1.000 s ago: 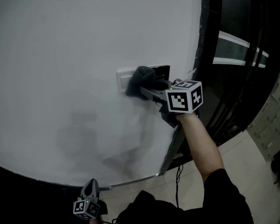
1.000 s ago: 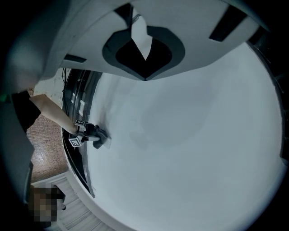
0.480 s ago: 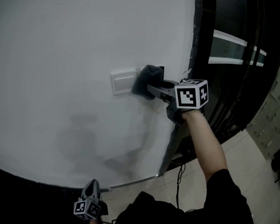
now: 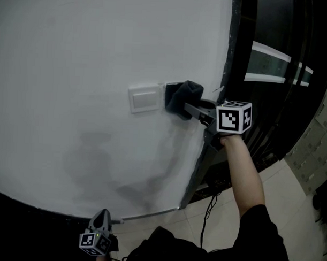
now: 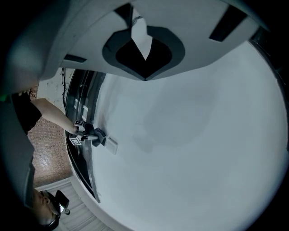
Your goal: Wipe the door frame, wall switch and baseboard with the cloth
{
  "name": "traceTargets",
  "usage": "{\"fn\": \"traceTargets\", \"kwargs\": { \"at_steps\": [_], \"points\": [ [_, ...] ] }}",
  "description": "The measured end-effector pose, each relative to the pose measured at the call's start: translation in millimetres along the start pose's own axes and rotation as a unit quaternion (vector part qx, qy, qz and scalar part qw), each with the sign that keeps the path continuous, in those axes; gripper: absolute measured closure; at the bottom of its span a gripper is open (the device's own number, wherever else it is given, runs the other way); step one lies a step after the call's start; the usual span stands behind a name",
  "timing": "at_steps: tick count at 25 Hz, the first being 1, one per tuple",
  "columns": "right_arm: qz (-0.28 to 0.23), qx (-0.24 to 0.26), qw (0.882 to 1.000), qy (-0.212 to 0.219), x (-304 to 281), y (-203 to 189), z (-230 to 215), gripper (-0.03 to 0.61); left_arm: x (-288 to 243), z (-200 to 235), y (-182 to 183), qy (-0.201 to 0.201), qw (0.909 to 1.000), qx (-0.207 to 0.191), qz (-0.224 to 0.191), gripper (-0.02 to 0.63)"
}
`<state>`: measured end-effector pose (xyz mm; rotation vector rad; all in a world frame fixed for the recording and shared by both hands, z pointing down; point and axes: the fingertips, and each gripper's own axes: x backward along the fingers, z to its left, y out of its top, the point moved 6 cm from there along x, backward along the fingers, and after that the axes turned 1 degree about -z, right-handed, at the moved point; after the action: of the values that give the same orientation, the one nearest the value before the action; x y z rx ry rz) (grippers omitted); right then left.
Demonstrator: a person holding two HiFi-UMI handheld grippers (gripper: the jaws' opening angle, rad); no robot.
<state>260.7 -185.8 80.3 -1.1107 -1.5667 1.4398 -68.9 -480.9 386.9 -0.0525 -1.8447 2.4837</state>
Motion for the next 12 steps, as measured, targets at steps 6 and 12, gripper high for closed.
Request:
{"fn": "traceTargets", "kwargs": {
  "at_steps": [6,12],
  "points": [
    [-0.012,-0.002,1.0,-0.015,38,9,-26,0.482,-10,-43,3,0.001,0.9996,-0.027,0.011,0.62],
    [-0.009,0.096,0.988,-0.118,55,3,-16,0.482,4,-41,-4,0.001,0.9996,-0.025,0.013,0.62]
  ]
}}
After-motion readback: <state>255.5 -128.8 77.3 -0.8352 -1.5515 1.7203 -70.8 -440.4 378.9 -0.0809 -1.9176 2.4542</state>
